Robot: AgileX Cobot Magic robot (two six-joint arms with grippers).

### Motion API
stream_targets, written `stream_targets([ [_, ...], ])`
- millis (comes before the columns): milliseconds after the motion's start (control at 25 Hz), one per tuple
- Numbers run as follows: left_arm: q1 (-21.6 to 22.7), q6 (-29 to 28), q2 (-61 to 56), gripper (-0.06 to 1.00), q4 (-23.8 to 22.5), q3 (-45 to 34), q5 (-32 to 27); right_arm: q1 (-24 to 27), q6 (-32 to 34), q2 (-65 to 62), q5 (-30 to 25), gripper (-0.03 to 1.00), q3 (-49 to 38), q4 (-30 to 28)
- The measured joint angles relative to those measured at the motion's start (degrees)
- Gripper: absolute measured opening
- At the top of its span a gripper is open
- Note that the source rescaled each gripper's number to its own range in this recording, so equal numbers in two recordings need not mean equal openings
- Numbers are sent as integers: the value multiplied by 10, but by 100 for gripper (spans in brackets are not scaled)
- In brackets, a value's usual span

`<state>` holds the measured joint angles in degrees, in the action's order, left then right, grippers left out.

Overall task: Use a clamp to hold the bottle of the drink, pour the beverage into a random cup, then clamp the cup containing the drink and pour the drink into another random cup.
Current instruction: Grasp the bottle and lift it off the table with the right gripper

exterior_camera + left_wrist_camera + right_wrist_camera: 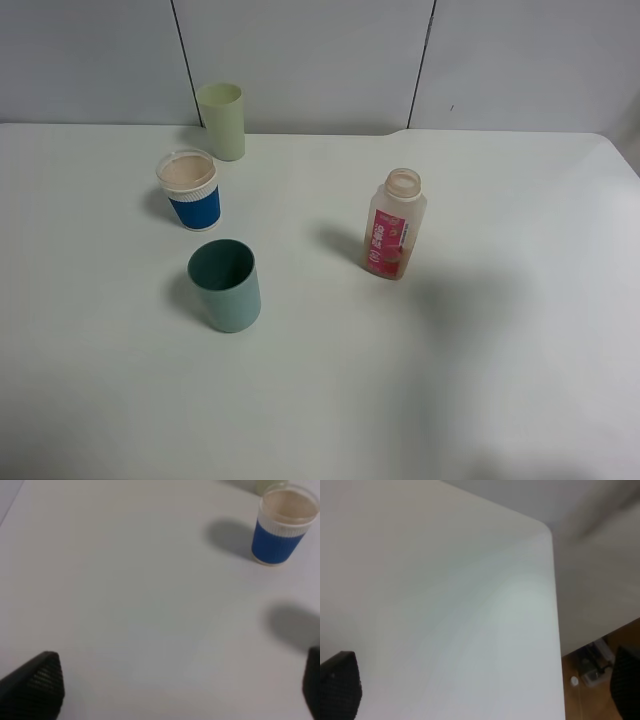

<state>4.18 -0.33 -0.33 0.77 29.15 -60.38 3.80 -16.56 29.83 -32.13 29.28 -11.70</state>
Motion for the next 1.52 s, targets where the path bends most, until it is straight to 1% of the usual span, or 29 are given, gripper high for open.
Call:
stream_targets([
  [80, 0, 0, 0, 88, 0, 0, 0, 0, -14, 47, 26, 100, 0, 0],
  [280, 0, 0, 0, 88, 0, 0, 0, 0, -18, 93, 48, 100, 0, 0],
  [400, 0, 0, 0, 88, 0, 0, 0, 0, -19, 135, 72, 100, 0, 1],
  [560, 0, 0, 0, 88, 0, 0, 0, 0, -41, 175, 102, 100, 0, 17],
  [600, 0, 0, 0, 88, 0, 0, 0, 0, -41, 175, 102, 100, 0, 17],
  [720, 0, 0, 0, 88, 0, 0, 0, 0, -60, 211, 132, 100, 0, 28],
  [880, 0, 0, 0, 88, 0, 0, 0, 0, -64, 248, 155, 100, 0, 31],
  [1080, 0, 0, 0, 88, 0, 0, 0, 0, -65, 327, 231, 100, -1, 46],
  [1120, 0, 0, 0, 88, 0, 0, 0, 0, -65, 332, 235, 100, -1, 46],
  [1200, 0, 0, 0, 88, 0, 0, 0, 0, -65, 365, 267, 100, -1, 46],
  [1280, 0, 0, 0, 88, 0, 0, 0, 0, -65, 380, 284, 100, -1, 46],
  [1320, 0, 0, 0, 88, 0, 0, 0, 0, -65, 399, 321, 100, -10, 45],
  [1360, 0, 0, 0, 88, 0, 0, 0, 0, -64, 416, 373, 100, -39, 45],
  [1440, 0, 0, 0, 88, 0, 0, 0, 0, -64, 422, 432, 100, -77, 32],
  [1520, 0, 0, 0, 88, 0, 0, 0, 0, -64, 422, 479, 100, -111, 13],
])
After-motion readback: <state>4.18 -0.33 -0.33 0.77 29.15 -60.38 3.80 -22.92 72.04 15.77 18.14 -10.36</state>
